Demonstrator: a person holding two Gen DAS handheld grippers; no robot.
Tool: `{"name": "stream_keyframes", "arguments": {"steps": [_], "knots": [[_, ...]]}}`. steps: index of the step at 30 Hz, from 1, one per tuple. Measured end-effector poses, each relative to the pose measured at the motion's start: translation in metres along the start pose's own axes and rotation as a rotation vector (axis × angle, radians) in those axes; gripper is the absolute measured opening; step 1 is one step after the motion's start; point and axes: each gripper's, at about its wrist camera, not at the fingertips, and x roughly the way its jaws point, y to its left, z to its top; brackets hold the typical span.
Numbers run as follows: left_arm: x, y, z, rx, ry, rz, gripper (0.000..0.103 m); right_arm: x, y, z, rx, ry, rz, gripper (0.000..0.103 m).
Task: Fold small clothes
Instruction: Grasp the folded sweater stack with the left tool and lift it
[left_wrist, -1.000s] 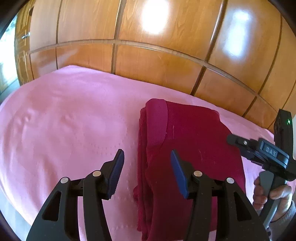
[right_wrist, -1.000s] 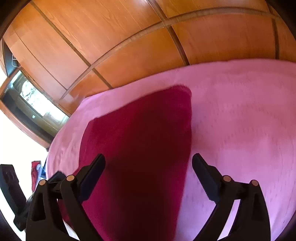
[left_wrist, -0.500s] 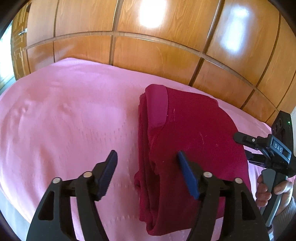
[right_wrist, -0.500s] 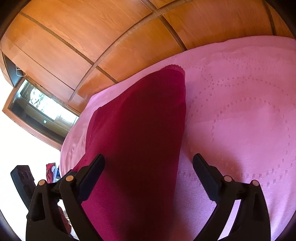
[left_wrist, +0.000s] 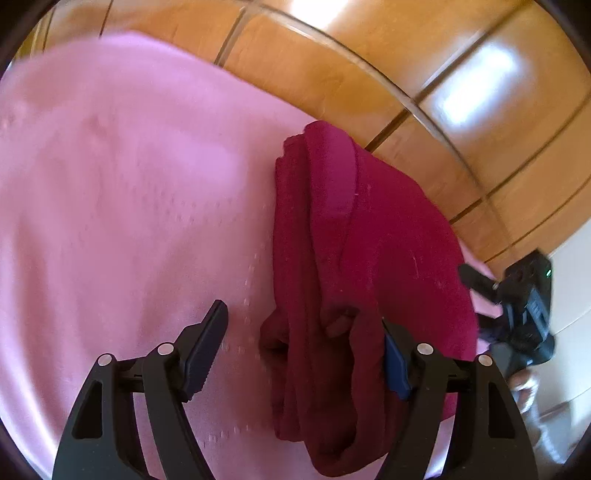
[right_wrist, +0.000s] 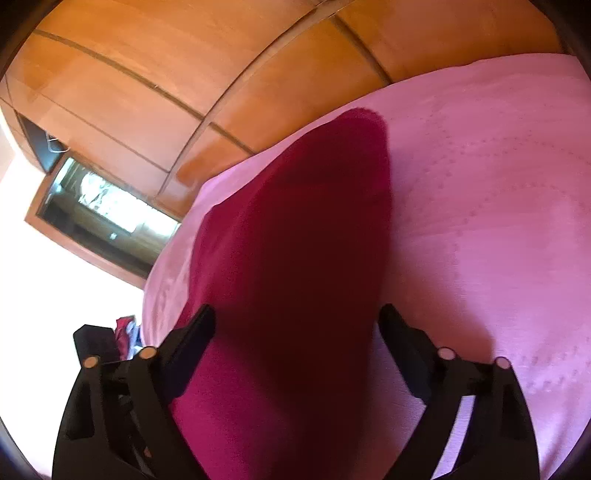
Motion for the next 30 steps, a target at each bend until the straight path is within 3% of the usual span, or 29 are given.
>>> {"name": "stream_keyframes", "arguments": {"steps": [5, 8, 10, 12, 15, 18, 24, 30], "knots": [[0.007, 0.014, -0.001, -0.056, 0.024, -0.161, 0.053, 0.011, 0.001, 0.003, 0.013, 0.028, 0.034, 0.079], [0.01, 0.018, -0.003, -0.074, 0.018, -0.205, 0.05, 0.017, -0.003, 0.006, 0.034, 0.04, 0.058, 0.076], [0.01, 0.02, -0.004, -0.081, 0.016, -0.23, 0.047, 0.019, -0.001, 0.006, 0.028, 0.05, 0.051, 0.068], [0.008, 0.021, -0.006, -0.093, 0.017, -0.261, 0.042, 0.016, 0.001, 0.005, 0.022, 0.055, 0.034, 0.051], [0.003, 0.017, -0.008, -0.098, 0.009, -0.302, 0.039, 0.003, 0.016, 0.0, -0.027, 0.033, 0.007, 0.043], [0.002, 0.002, -0.012, -0.074, 0.015, -0.329, 0.038, -0.013, 0.036, -0.01, -0.091, -0.001, -0.025, 0.042], [0.027, -0.07, -0.013, 0.034, 0.082, -0.416, 0.038, -0.083, 0.036, -0.024, -0.094, -0.128, -0.084, 0.041], [0.085, -0.203, -0.014, 0.249, 0.209, -0.512, 0.038, -0.191, -0.013, -0.039, -0.001, -0.31, -0.196, 0.041]]}}
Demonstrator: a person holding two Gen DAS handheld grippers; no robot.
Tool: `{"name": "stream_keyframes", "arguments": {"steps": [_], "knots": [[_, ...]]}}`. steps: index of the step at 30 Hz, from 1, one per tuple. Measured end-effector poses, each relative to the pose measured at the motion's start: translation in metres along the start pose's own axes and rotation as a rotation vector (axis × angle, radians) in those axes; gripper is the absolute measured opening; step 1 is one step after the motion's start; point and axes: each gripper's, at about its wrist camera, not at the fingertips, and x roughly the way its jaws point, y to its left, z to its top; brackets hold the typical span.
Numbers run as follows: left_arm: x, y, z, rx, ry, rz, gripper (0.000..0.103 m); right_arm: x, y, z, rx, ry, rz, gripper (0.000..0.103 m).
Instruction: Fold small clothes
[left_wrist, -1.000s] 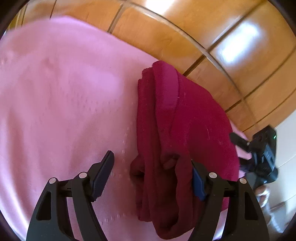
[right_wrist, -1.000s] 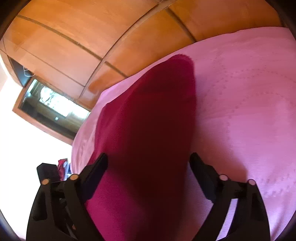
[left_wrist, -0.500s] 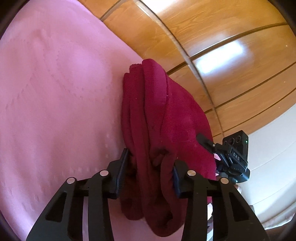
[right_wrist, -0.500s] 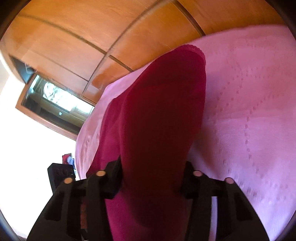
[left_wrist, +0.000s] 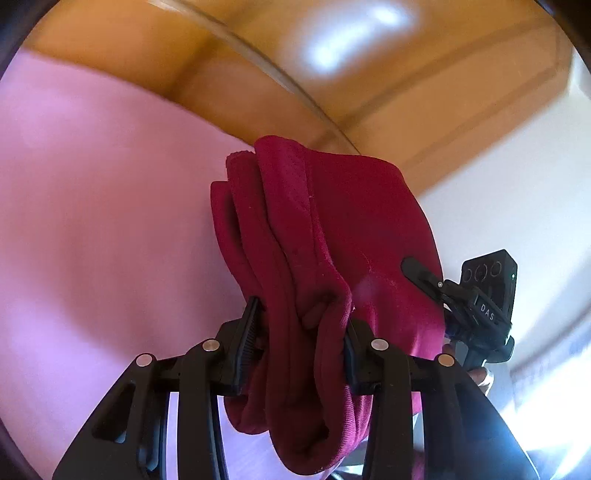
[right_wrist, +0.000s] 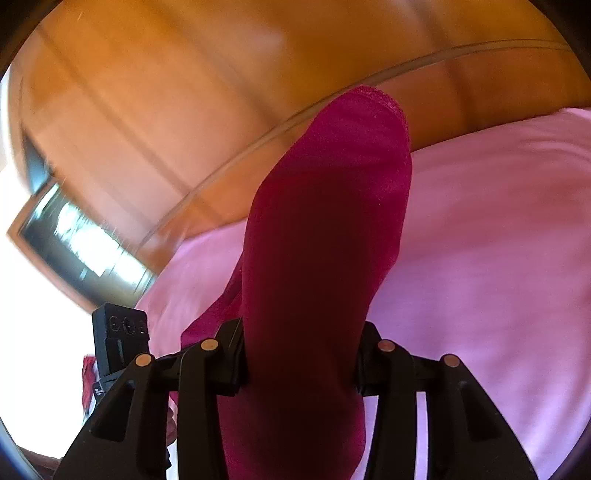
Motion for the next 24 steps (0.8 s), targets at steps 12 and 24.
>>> {"name": "stream_keyframes", "arguments": {"steps": [12, 24], "knots": [[0.179, -0.08, 0.012, 0.261, 0.264, 0.214, 0.037, -0.059, -0.143, -0.02, 0.245, -0.069, -0.302, 0.064], [0.175, -0.098, 0.004, 0.333, 0.156, 0.372, 0.037, -0.06, -0.072, -0.001, 0.065, -0.18, -0.425, 0.062]]}}
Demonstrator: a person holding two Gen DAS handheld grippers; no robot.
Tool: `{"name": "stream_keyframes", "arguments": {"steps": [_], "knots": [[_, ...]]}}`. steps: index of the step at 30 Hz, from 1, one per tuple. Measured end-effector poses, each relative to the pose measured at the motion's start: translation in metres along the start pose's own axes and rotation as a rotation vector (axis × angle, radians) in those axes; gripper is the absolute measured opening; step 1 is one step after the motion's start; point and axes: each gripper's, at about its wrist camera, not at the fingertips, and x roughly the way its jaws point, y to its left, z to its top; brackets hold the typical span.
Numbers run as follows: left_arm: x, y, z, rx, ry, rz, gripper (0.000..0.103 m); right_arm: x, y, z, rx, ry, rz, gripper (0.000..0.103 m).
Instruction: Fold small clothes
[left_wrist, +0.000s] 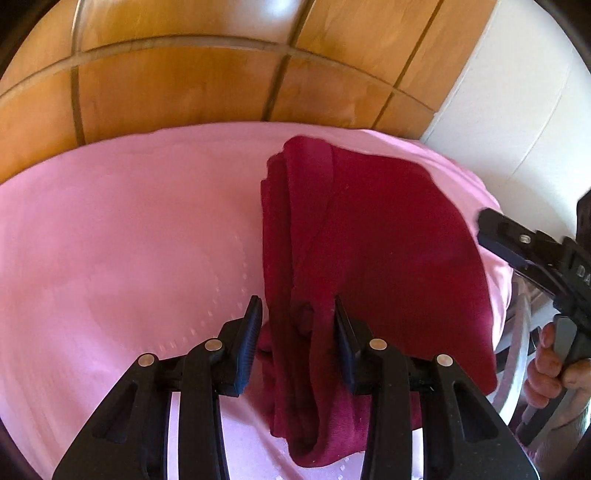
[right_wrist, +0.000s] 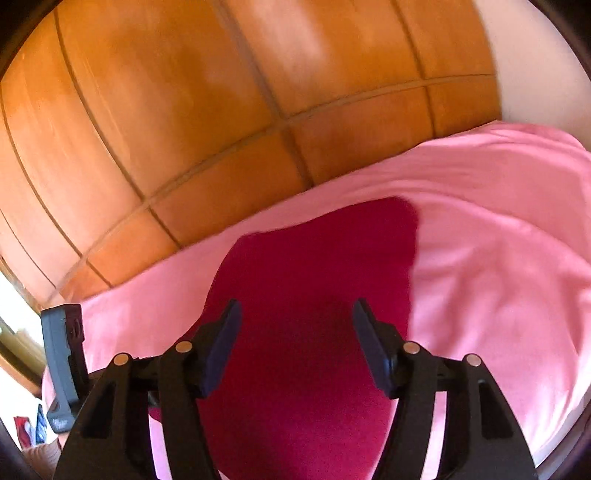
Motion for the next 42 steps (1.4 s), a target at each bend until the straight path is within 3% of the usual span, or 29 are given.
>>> {"name": "stream_keyframes", "arguments": {"steps": [4, 9, 12, 14, 19, 28, 33, 36, 42], "knots": [[-0.004, 0.009, -0.007, -0.009, 0.003, 0.007, 0.038, 0.057, -0.002, 0.003, 0.006, 0.105, -0.082, 0.063], [-0.008, 0.013, -0.012, -0.03, -0.005, 0.021, 0.041, 0.084, 0.009, 0.003, -0.066, 0.117, -0.159, 0.066], [-0.017, 0.01, -0.015, -0.058, -0.02, 0.017, 0.041, 0.078, 0.005, 0.004, -0.065, 0.107, -0.148, 0.066], [-0.024, 0.008, -0.017, -0.062, -0.039, 0.04, 0.046, 0.073, 0.006, 0.004, -0.062, 0.092, -0.139, 0.066], [-0.034, 0.005, -0.026, -0.046, -0.064, 0.082, 0.049, 0.032, 0.013, -0.023, -0.075, 0.058, -0.106, 0.066], [-0.038, 0.001, -0.034, -0.053, -0.096, 0.116, 0.051, 0.017, 0.031, -0.068, -0.163, 0.01, -0.219, 0.066], [-0.056, 0.001, -0.041, -0.055, -0.127, 0.137, 0.051, 0.009, 0.031, -0.066, -0.13, 0.007, -0.226, 0.073], [-0.066, 0.001, -0.045, -0.05, -0.149, 0.168, 0.059, 0.004, 0.037, -0.068, -0.124, -0.001, -0.252, 0.08], [-0.086, 0.01, -0.055, -0.074, -0.176, 0.217, 0.059, 0.0, 0.049, -0.083, -0.114, 0.009, -0.307, 0.088]]}}
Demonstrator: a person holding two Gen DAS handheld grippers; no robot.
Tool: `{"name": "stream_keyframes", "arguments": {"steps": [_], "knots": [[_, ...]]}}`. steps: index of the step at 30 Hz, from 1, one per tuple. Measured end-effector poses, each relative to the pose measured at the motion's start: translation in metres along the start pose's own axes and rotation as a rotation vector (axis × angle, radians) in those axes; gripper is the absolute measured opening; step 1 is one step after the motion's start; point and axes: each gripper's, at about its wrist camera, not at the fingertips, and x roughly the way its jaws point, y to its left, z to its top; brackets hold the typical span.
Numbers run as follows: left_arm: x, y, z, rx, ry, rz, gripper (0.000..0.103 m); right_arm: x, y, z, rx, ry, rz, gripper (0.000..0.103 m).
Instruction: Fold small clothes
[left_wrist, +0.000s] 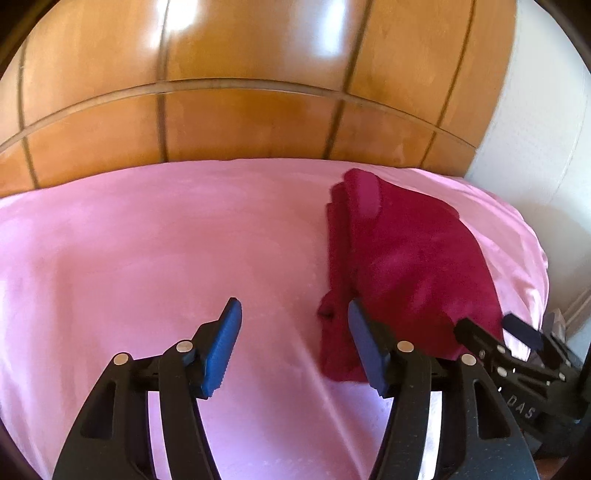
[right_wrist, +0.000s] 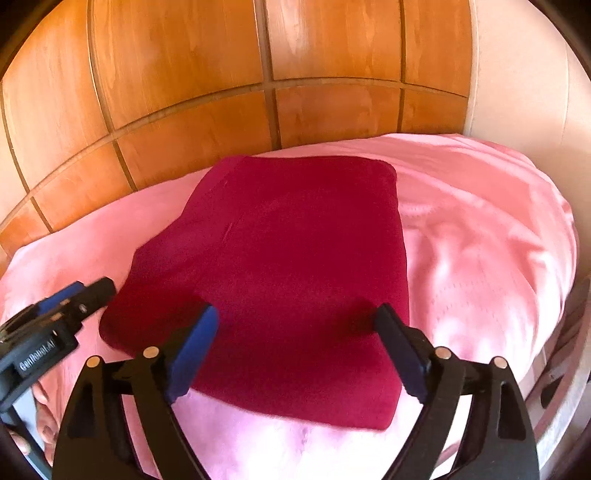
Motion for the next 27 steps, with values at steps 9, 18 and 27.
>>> {"name": "stream_keyframes", "arguments": {"steps": [9, 18, 27], "knots": [[-0.027, 0.021, -0.013, -0.029, -0.039, 0.08, 0.073, -0.023, 0.011, -0.028, 0.056, -0.026, -0.047, 0.1], [-0.058, 0.021, -0.029, 0.004, -0.115, 0.136, 0.082, -0.05, 0.021, -0.031, 0.034, -0.137, -0.109, 0.1], [-0.072, 0.016, -0.031, 0.007, -0.142, 0.168, 0.097, -0.057, 0.022, -0.034, 0.033, -0.147, -0.121, 0.1]]}}
